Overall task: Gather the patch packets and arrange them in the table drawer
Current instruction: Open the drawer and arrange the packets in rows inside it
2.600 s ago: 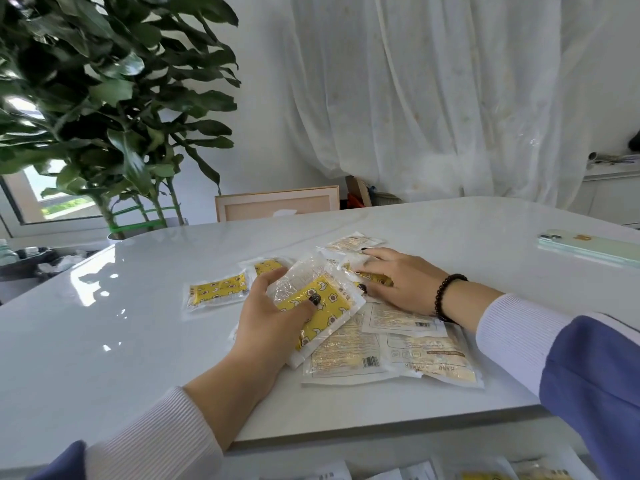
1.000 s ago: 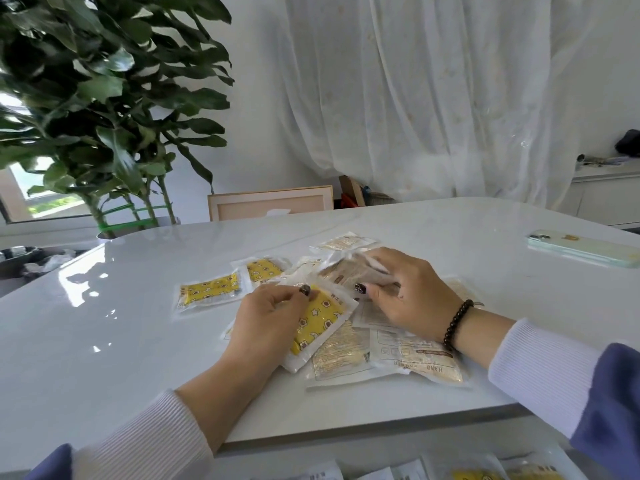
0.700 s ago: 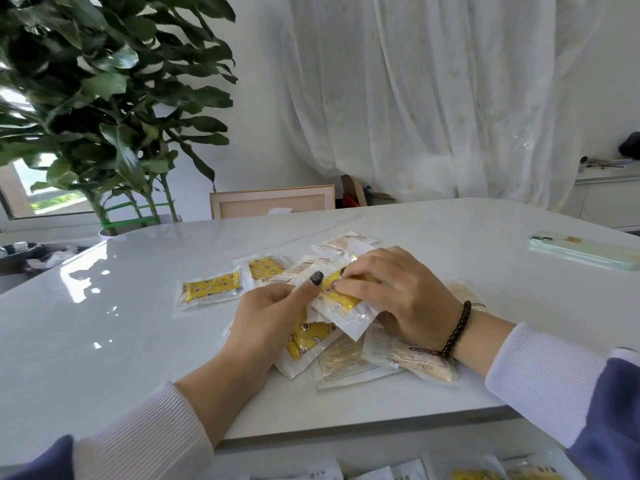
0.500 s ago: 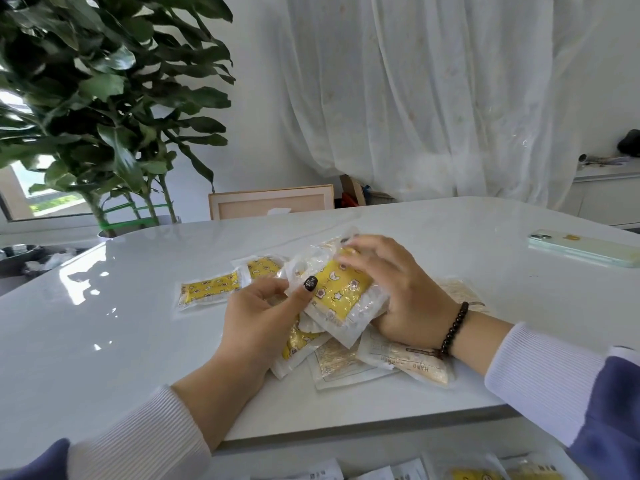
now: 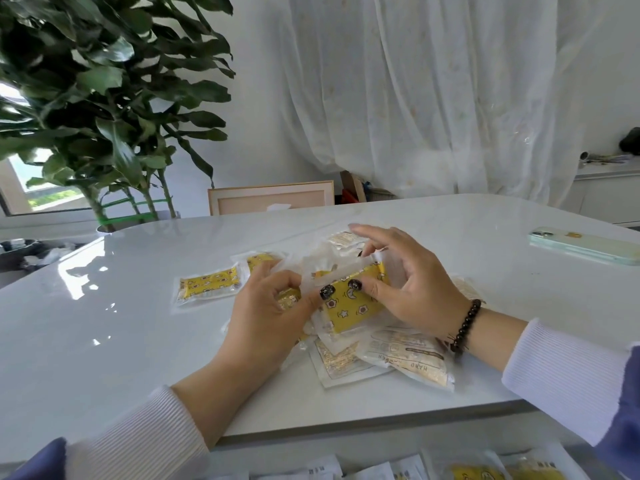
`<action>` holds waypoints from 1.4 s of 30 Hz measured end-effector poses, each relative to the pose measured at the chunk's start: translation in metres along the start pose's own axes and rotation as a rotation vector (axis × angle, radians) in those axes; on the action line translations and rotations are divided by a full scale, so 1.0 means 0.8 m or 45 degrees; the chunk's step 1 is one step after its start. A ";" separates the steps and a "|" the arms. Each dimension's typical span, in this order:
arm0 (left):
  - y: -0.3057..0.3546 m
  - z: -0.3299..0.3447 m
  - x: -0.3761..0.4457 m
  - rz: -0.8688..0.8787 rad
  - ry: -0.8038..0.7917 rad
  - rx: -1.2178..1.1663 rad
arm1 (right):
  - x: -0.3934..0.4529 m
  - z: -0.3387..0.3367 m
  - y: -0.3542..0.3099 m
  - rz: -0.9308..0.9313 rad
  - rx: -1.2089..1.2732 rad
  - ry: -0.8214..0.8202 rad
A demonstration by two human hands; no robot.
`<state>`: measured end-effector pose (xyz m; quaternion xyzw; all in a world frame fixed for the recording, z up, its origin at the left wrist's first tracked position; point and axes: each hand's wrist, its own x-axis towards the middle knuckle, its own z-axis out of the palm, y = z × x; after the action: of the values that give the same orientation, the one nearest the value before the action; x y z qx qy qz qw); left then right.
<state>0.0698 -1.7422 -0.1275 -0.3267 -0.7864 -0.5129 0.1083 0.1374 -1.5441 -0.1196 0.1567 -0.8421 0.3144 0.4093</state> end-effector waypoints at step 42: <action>-0.009 0.004 0.009 -0.361 0.068 -0.281 | -0.033 -0.056 -0.086 1.111 0.884 -0.167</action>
<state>0.0601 -1.7383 -0.1304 -0.2086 -0.7604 -0.6147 0.0194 0.2160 -1.5660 -0.0914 -0.0615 -0.6997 0.7029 0.1124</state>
